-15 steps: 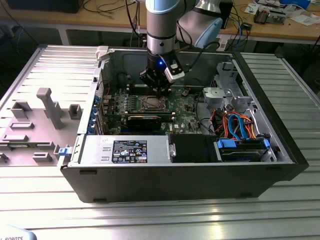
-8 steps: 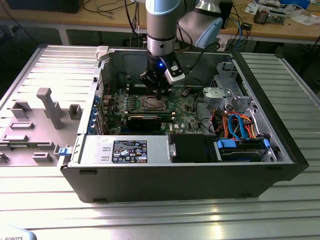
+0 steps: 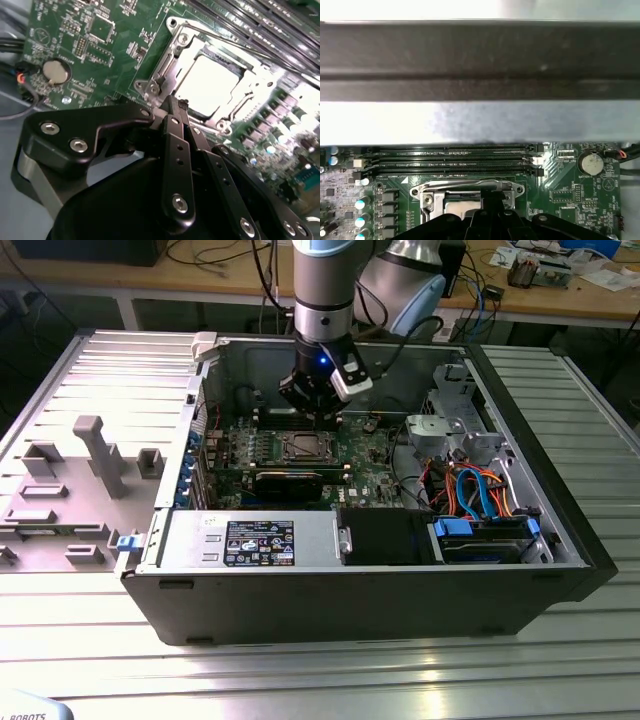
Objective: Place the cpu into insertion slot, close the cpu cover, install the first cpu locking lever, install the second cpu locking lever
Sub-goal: 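Install the second cpu locking lever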
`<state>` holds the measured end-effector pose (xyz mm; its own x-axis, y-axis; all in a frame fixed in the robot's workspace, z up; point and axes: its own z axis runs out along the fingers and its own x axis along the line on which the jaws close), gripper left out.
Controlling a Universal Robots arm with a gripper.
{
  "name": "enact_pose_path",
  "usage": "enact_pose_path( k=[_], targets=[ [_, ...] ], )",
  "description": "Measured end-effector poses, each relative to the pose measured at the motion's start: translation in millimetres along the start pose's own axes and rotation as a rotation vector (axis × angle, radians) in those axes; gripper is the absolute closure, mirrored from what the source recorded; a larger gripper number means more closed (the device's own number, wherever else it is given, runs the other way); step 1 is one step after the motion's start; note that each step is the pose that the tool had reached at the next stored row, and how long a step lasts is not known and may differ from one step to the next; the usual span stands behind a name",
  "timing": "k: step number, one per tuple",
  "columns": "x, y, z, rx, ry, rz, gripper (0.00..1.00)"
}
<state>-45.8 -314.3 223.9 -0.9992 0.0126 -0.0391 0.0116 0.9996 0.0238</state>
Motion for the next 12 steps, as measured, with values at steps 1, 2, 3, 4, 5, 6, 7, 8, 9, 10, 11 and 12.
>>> enact_pose_path(
  k=[1,2,3,4,5,6,7,8,9,10,11,12],
  targets=[
    [-0.1,0.0,-2.0,0.0,0.0,0.0,0.89],
    [-0.1,-0.1,-2.2,-0.0001,-0.0001,0.0,0.89],
    [-0.2,-0.5,-2.2,-0.0002,0.0,0.0,0.89],
    [-0.2,-1.2,-2.3,-0.0001,0.0,0.0,0.89],
    [-0.2,-2.0,-2.4,0.0,0.0001,0.0,0.89],
    [-0.1,-2.9,-2.3,0.0,0.0,0.0,0.89],
    [-0.2,-4.1,-2.3,-0.0001,-0.0001,0.0,0.89],
    [-0.2,-5.5,-2.3,0.0,0.0001,0.0,0.89],
    [-0.2,-7.0,-2.1,0.0,0.0001,0.0,0.89],
    [-0.2,-8.9,-2.0,0.0,0.0,0.0,0.89],
    [-0.2,-11.3,-1.9,0.0,0.0001,0.0,0.89],
    [-0.2,-13.7,-1.9,0.0,0.0001,0.0,0.89]
  ],
)
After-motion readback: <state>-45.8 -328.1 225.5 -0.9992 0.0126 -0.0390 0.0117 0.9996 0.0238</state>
